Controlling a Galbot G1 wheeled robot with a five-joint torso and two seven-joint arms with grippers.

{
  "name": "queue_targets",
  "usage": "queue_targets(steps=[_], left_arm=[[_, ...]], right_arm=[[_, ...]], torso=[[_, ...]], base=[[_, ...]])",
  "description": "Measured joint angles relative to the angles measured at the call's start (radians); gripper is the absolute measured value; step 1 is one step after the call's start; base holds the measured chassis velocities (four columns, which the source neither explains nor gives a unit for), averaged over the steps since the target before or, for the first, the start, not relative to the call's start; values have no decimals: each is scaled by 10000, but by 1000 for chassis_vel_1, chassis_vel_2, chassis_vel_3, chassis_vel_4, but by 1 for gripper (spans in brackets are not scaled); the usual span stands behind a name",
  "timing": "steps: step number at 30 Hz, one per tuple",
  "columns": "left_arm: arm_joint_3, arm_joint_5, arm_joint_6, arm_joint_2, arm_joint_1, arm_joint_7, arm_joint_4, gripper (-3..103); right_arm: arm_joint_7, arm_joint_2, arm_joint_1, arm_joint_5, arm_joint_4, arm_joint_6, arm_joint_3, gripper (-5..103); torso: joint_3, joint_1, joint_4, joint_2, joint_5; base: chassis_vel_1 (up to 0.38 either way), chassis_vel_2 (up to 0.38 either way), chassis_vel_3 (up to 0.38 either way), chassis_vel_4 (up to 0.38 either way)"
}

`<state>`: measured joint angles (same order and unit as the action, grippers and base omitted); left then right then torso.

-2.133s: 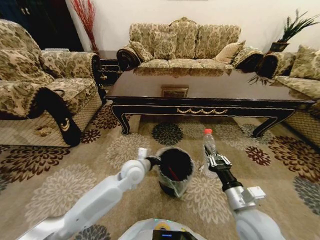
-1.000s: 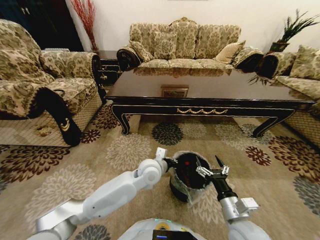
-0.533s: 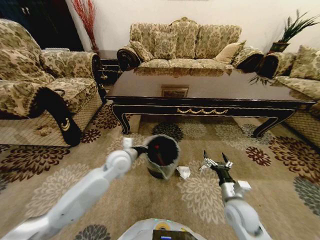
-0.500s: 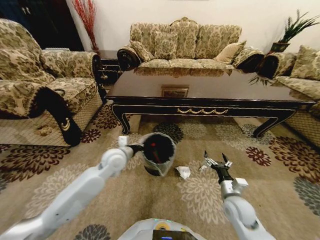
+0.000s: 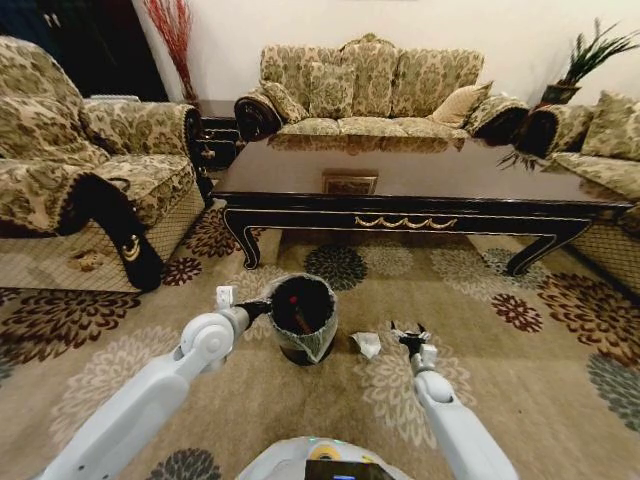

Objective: Move to the front of the table and pick up the trash from the floor, then place it into the trash bin.

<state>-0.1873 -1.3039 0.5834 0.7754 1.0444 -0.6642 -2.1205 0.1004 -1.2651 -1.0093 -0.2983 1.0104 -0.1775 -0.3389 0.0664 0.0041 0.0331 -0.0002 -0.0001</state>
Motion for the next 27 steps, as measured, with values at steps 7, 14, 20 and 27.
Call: queue_targets(steps=[7,14,20,27], left_arm=[[-47,-175,18,-40,59,-234,-165,3],[-82,-219,18,-71,25,-297,-208,3],[-211,-256,17,64,-56,-388,-136,3],[-193,-364,10,-11,-177,-477,-123,3]], right_arm=[[-180,-448,775,488,-2101,-557,-239,100],[-264,-459,862,402,-2442,-771,-289,86],[-361,-455,806,152,-2448,-829,-330,75],[-376,-429,781,70,-2511,-864,-402,51]], torso=[[0,0,1,0,-1],[-2,-1,7,2,1],[-2,-1,7,3,4],[-2,-1,4,3,6]], base=[[0,0,0,0],[0,0,0,0],[0,0,0,0],[0,0,0,0]])
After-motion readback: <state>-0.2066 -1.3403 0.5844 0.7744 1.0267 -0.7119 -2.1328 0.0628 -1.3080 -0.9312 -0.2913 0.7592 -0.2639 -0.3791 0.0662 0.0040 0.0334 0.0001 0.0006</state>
